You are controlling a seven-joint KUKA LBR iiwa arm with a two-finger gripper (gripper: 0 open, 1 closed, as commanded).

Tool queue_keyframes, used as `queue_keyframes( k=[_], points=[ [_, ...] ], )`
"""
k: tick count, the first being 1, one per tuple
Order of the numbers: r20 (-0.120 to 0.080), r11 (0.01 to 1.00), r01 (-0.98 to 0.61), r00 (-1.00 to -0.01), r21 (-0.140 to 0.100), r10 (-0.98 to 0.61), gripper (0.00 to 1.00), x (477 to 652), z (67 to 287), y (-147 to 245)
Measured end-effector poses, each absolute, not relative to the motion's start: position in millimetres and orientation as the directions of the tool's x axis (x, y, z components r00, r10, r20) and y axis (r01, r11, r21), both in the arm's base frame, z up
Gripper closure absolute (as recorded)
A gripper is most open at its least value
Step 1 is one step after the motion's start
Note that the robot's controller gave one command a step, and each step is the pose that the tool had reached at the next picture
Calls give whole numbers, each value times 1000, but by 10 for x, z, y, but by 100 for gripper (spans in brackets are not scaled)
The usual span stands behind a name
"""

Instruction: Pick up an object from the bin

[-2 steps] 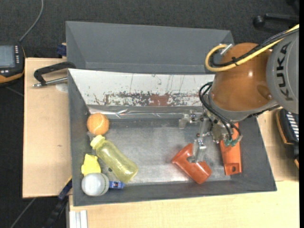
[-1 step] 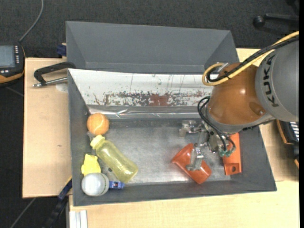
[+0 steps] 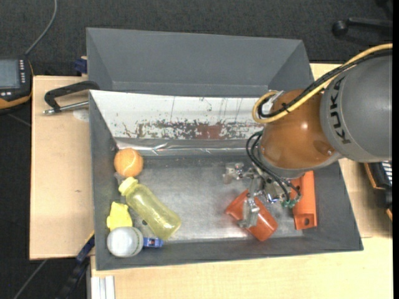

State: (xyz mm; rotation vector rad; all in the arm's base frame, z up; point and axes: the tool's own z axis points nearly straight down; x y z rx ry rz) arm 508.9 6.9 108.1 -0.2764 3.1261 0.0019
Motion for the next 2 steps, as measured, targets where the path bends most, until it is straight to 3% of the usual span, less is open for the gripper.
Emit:
queue_keyframes(
  k=[1, 2],
  points=[
    [-3, 963, -269, -963, 3, -269, 0, 5109, 830, -114],
    [-3, 882, -471, -882, 1, -471, 0, 5103, 731, -190]
  ],
)
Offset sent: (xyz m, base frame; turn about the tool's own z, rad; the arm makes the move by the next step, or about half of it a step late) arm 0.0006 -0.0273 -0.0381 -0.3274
